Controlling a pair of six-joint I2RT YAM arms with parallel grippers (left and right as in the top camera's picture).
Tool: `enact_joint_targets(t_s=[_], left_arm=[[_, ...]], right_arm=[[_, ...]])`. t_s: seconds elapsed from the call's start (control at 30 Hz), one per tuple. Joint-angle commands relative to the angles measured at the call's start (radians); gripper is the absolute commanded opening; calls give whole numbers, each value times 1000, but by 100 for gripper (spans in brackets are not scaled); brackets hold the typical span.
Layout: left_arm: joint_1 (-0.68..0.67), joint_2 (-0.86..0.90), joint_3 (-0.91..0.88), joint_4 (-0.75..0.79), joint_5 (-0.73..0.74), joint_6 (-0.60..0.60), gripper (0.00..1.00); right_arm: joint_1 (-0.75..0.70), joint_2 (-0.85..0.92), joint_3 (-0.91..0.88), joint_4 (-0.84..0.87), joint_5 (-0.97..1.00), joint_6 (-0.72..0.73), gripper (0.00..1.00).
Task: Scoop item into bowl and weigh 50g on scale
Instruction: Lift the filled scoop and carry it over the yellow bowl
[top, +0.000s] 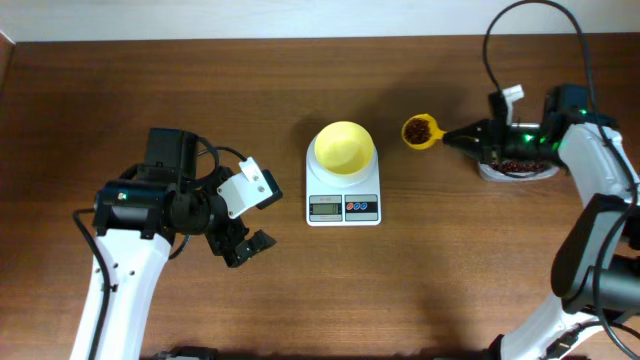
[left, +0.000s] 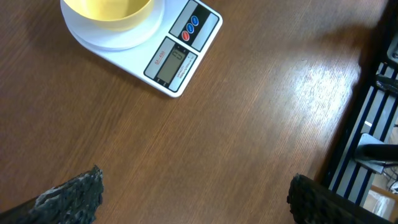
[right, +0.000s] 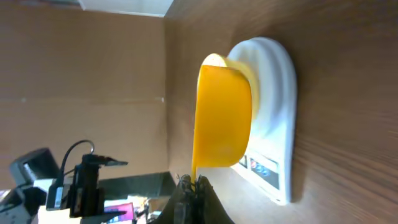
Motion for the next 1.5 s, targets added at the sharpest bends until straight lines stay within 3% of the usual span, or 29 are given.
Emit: enact_joint_targets(t_s=[0.0,0.37,0.63,0.83,1.23,1.47], left_arm=[[-4,-4,13,-1,18,16,99],[-4,-4,13,-1,18,16,99],[-4,-4,13,-1,18,16,99],[-4,-4,13,-1,18,16,99],[-4,-4,13,-1,18,16,99],[-4,-4,13,-1,18,16,99]], right_arm=[[40,9,-7,6,-60,-8,4],[206,9,-7,154,-60,-7,4],[278,9,-7,297,-36,71,4],[278,9,-7,312,129,65,4],[278,9,-7,345,125,-190,4],[282,9,-7,345,125,-234,4]])
